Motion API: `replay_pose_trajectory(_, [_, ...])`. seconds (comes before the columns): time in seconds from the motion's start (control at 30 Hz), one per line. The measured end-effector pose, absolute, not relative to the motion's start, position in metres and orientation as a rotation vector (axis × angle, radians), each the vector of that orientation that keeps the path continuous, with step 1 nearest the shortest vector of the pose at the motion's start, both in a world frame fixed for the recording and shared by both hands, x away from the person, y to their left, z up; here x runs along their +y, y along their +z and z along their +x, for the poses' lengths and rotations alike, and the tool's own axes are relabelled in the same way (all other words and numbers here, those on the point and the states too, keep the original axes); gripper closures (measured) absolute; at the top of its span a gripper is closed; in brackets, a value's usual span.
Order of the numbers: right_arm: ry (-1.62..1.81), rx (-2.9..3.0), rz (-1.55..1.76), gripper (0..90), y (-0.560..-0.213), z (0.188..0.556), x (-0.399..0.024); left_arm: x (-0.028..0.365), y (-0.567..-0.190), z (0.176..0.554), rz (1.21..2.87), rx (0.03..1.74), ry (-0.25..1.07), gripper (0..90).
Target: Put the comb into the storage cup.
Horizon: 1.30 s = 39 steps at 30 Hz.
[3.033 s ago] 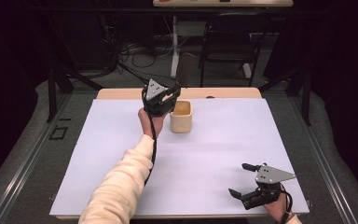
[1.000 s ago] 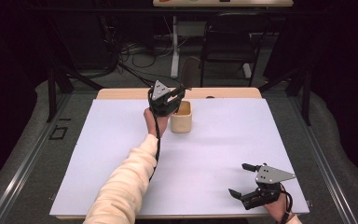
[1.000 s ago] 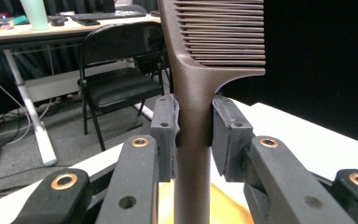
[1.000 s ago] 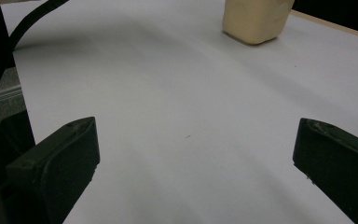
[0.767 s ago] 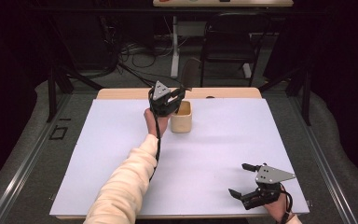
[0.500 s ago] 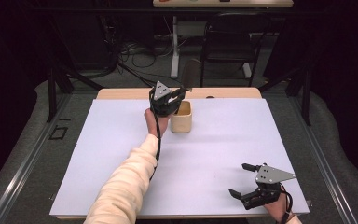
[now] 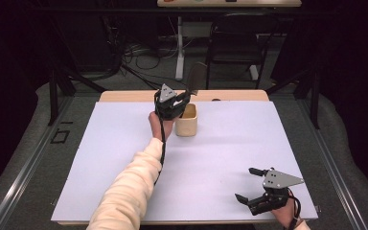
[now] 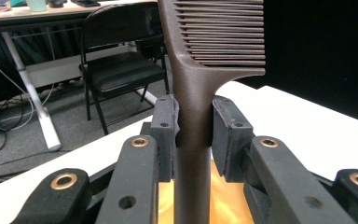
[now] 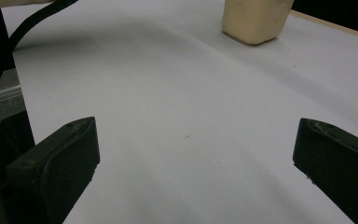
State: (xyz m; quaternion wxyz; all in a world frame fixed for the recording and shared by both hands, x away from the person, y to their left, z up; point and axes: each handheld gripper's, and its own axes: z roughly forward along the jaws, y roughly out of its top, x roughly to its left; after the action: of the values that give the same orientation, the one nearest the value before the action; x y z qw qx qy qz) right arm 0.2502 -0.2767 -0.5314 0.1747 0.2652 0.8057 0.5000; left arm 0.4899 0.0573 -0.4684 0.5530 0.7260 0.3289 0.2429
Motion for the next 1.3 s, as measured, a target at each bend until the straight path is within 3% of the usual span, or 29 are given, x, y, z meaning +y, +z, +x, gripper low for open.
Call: replay_pose_trajectory(1.3, [1.415, 2.283, 0.756, 0.1, -0.5313, 0.25, -0.2771, 0.0485, -0.476, 0.4928, 1.816, 0.804, 0.563, 72.0])
